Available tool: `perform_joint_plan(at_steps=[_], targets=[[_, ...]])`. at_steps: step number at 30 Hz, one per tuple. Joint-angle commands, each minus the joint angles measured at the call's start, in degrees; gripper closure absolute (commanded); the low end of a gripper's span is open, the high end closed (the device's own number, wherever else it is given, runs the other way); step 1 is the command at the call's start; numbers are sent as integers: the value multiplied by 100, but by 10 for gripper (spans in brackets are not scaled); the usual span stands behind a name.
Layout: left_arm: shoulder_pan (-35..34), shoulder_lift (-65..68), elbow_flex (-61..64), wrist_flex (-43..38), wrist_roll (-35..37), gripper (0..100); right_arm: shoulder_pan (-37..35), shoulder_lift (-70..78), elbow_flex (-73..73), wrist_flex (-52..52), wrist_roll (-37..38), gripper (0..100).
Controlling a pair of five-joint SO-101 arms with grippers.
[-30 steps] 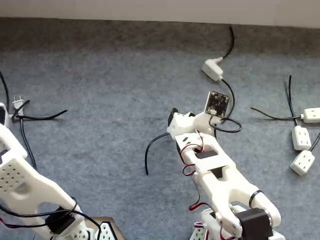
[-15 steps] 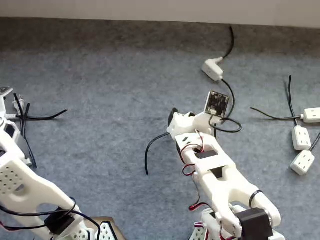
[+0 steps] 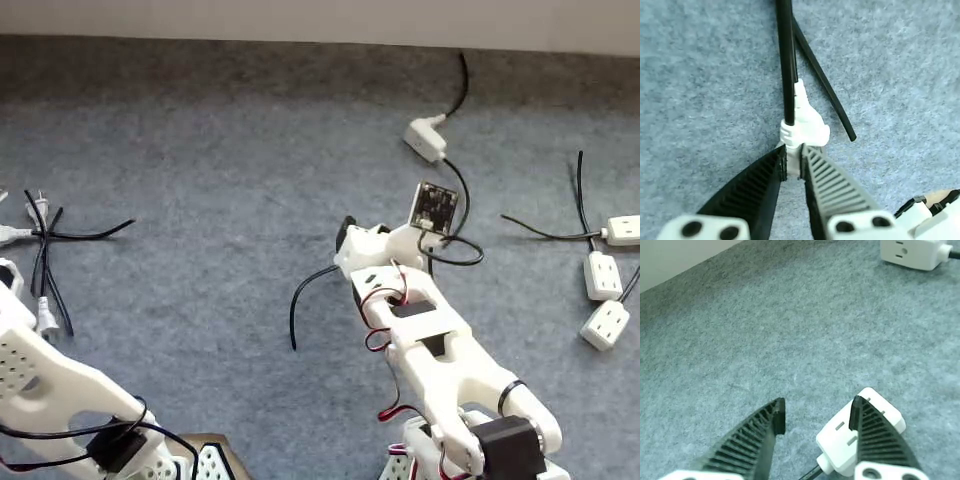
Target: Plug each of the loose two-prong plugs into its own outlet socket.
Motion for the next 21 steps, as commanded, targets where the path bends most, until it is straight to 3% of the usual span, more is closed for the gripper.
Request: perform_joint_plan(at_steps=[1, 10, 21], targets=[[110, -242, 119, -44, -44, 978, -22, 4, -154, -110, 88, 783], [145, -242, 198, -105, -44, 870, -22, 4, -154, -110, 88, 783], [-189, -242, 224, -369, -352, 867, -22, 4, -154, -110, 88, 783]])
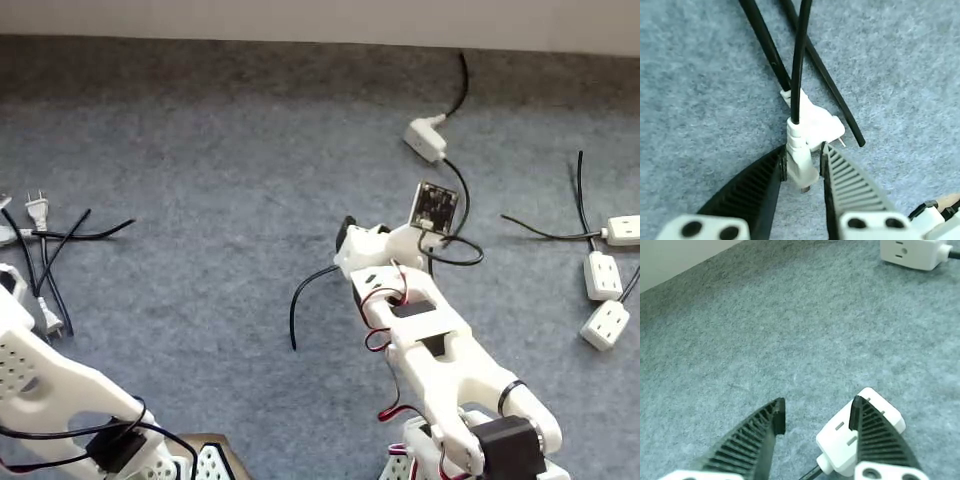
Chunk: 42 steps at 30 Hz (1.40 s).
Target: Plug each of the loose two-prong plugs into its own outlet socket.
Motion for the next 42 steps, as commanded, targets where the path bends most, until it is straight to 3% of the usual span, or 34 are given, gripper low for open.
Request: perform_joint_plan(at_steps=[1, 16, 19, 21, 32, 38, 42], targets=[[-154, -198, -22, -44, -114, 869, -22, 4, -154, -110, 88, 783], [-189, 699, -75, -440, -114, 872, -22, 4, -154, -110, 97, 783], [-180, 690, -127, -422, -114, 939, -22, 4, -154, -110, 97, 783], [-180, 699, -400, -404, -114, 998, -22, 4, -154, -110, 97, 783], [-75, 673, -2185, 501, -88, 995, -22, 4, -154, -110, 97, 783], [145, -277, -3046, 510, -70, 995, -22, 4, -154, -110, 97, 783], [479, -1640, -3125, 510, 492, 995, -84, 4, -145, -110, 97, 783]])
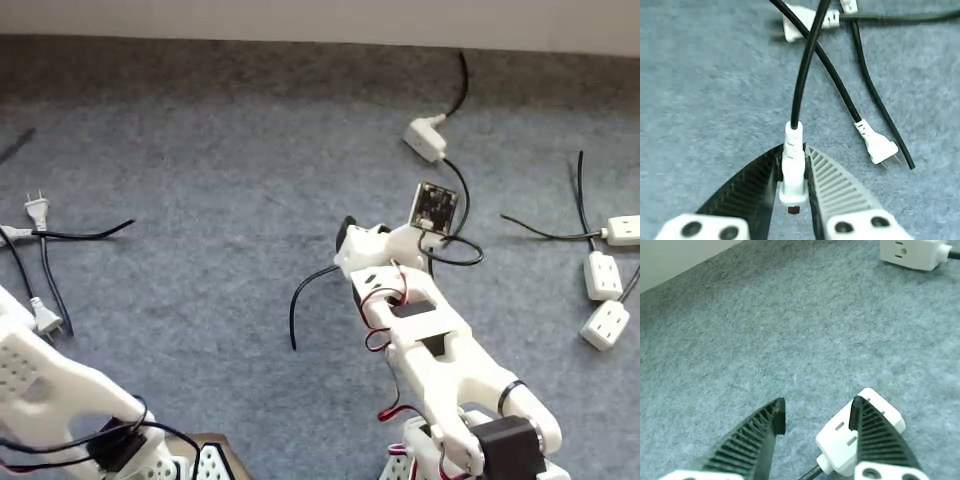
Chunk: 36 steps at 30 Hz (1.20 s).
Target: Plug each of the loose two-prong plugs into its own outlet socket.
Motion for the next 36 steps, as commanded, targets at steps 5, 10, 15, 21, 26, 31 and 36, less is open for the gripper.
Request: perform_joint_plan(at_steps=[5, 10, 15, 21, 26, 31, 36], targets=[[971, -2905, -215, 97, 1231, 995, -92, 4, -110, -110, 273, 783], [1657, -3855, 312, 97, 2347, 995, -92, 4, -110, -101, 826, 783], [2132, -4637, 1332, 70, 3710, 995, -92, 4, -110, -101, 853, 783], [2958, -6176, 2756, -475, 4404, 995, -92, 4, -110, -101, 862, 783], [3556, -7943, 5191, -1793, 4844, 995, -92, 4, -110, -101, 862, 783], [4233, -9745, 8119, -3982, 5503, 995, -92, 4, -110, -84, 862, 783], [5059, -10967, 9763, -5002, 6075, 995, -92, 4, -110, -66, 870, 783]])
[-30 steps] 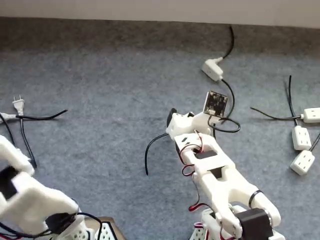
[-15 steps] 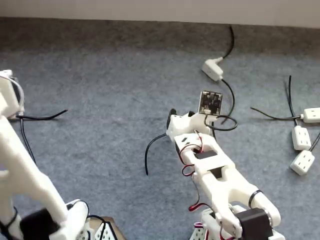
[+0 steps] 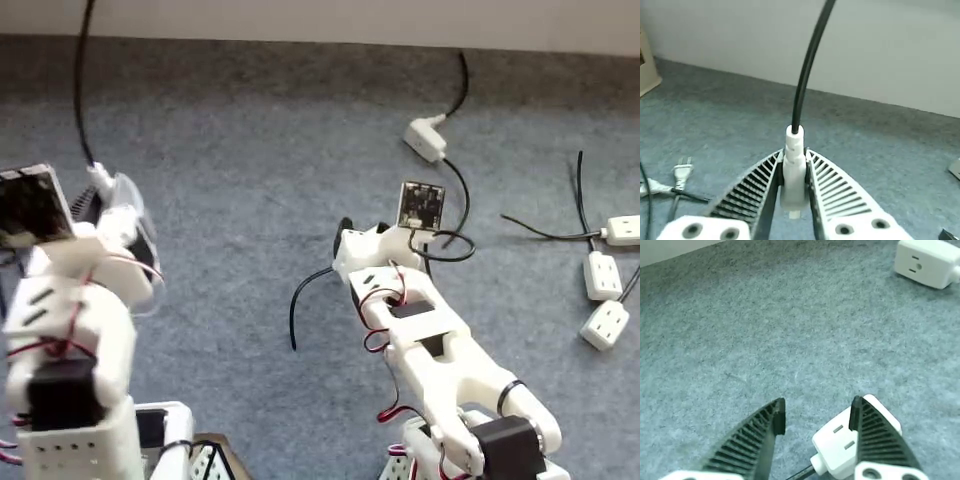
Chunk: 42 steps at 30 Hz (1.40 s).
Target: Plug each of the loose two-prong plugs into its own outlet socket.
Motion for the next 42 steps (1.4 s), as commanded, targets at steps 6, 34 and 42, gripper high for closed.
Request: perform_joint_plan(at_steps=[6, 34, 42], targets=[[1218, -699, 875, -563, 1969, 994, -31, 4, -110, -66, 79, 783], [3407, 1974, 1059, -2365, 3877, 994, -374, -1138, 207, 488, -62, 786], [3433, 1974, 1059, -2365, 3842, 993, -242, -1490, 435, 462, -26, 936]])
